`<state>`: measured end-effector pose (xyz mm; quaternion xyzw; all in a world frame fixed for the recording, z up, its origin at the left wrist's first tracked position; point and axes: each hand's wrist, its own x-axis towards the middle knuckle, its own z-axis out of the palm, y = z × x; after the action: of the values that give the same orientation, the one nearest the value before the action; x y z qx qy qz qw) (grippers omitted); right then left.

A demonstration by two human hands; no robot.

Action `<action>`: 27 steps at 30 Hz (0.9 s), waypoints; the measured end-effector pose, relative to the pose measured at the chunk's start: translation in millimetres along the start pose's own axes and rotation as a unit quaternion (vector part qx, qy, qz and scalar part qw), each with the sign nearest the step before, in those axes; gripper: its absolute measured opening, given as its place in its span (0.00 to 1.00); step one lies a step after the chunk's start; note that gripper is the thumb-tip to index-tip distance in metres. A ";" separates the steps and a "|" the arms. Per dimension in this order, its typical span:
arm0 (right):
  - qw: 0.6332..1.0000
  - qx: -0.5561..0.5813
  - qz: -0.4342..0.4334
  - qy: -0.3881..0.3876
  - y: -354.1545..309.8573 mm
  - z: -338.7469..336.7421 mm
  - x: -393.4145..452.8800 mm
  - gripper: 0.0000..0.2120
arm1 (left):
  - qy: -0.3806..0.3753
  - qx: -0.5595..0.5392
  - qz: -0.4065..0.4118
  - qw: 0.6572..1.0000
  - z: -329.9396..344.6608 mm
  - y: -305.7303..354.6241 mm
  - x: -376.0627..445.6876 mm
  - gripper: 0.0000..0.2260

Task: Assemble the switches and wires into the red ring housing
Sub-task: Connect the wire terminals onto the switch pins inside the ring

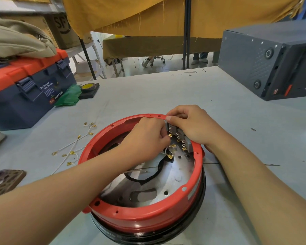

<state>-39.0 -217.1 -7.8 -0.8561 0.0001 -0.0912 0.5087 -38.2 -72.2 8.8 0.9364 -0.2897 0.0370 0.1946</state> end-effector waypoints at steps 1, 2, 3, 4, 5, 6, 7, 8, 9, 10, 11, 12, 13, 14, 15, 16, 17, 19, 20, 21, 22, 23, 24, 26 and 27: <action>1.000 -0.002 -0.001 0.002 -0.1 0.1 0.0 0.03 | -0.001 0.002 0.000 1.000 -0.1 0.1 0.1 0.14; 1.000 -0.005 -0.003 0.005 -0.2 0.1 0.1 0.03 | -0.003 0.003 0.000 1.000 0.0 0.4 0.1 0.13; 1.000 -0.007 -0.004 0.008 -0.2 0.2 0.0 0.03 | -0.005 0.005 -0.001 1.000 0.0 0.5 0.2 0.13; 1.000 -0.010 -0.005 0.012 -0.2 0.3 -0.1 0.04 | -0.006 0.006 0.000 1.000 0.2 0.7 0.1 0.13; 1.000 -0.013 -0.007 0.017 -0.1 0.6 -0.3 0.04 | -0.006 0.006 0.001 1.000 0.5 1.0 -0.2 0.12; 1.000 -0.017 -0.009 0.025 0.0 0.7 -0.5 0.04 | -0.005 0.006 0.003 1.000 0.9 1.2 -0.4 0.11; 0.999 -0.021 -0.012 0.034 0.0 0.8 -0.8 0.04 | -0.005 0.006 0.005 1.000 1.1 1.5 -0.5 0.09; 0.999 -0.024 -0.015 0.042 -0.1 1.2 -0.9 0.03 | -0.004 0.006 0.006 1.000 1.0 1.6 -0.7 0.07; 0.998 -0.027 -0.019 0.049 -0.4 1.5 -1.1 0.03 | -0.004 0.007 0.008 1.000 1.0 1.7 -0.7 0.07; 0.998 -0.031 -0.022 0.053 -0.6 2.0 -1.2 0.03 | -0.005 0.007 0.009 1.000 1.1 1.5 -0.8 0.08; 0.998 -0.035 -0.024 0.055 -0.9 2.1 -1.4 0.03 | -0.006 0.009 0.010 1.000 1.3 1.3 -0.6 0.09; 0.997 -0.039 -0.026 0.055 -1.1 2.1 -1.5 0.03 | -0.006 0.009 0.011 1.000 1.7 1.2 -0.3 0.10; 0.997 -0.041 -0.026 0.055 -1.3 2.0 -1.5 0.03 | -0.006 0.009 0.011 1.000 1.9 1.0 0.0 0.11; 0.997 -0.041 -0.026 0.054 -1.4 1.7 -1.4 0.03 | -0.007 0.008 0.011 1.000 2.1 1.0 0.3 0.12; 0.997 -0.041 -0.026 0.053 -1.6 1.5 -1.4 0.03 | -0.008 0.007 0.010 1.000 2.4 1.0 0.3 0.12; 0.997 -0.042 -0.026 0.052 -1.8 1.5 -1.7 0.03 | -0.009 0.005 0.008 1.000 2.6 0.9 0.3 0.12; 0.998 -0.041 -0.026 0.051 -2.1 1.4 -1.8 0.03 | -0.008 0.002 0.007 1.000 2.6 0.7 0.3 0.12; 0.998 -0.041 -0.024 0.052 -2.3 1.2 -2.1 0.03 | -0.006 -0.010 0.003 1.000 2.7 0.7 0.7 0.12; 0.998 -0.042 -0.023 0.052 -2.4 1.2 -2.3 0.03 | -0.006 -0.017 0.002 1.000 2.8 1.0 0.8 0.12; 0.998 -0.043 -0.023 0.051 -2.7 1.1 -2.4 0.03 | -0.005 -0.022 0.001 1.000 2.9 1.5 1.1 0.11; 0.998 -0.042 -0.022 0.051 -2.9 1.1 -2.4 0.04 | -0.004 -0.024 0.001 1.000 2.8 2.1 1.5 0.09; 0.998 -0.042 -0.021 0.051 -3.0 1.1 -2.5 0.04 | -0.003 -0.023 0.001 1.000 2.9 2.9 2.0 0.08; 0.998 -0.042 -0.021 0.050 -3.1 1.0 -2.6 0.04 | -0.002 -0.022 0.002 1.000 3.0 3.4 2.4 0.07; 0.998 -0.042 -0.020 0.049 -3.1 0.8 -2.8 0.05 | 0.000 -0.022 0.001 1.000 3.4 3.5 2.8 0.07; 0.998 -0.041 -0.020 0.048 -3.2 0.6 -2.8 0.05 | 0.001 -0.022 0.000 1.000 3.5 2.9 2.7 0.07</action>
<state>-42.0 -214.8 -5.8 -0.8705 0.0114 -0.1426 0.4710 -37.7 -77.1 7.1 0.9319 -0.2902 0.0312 0.2155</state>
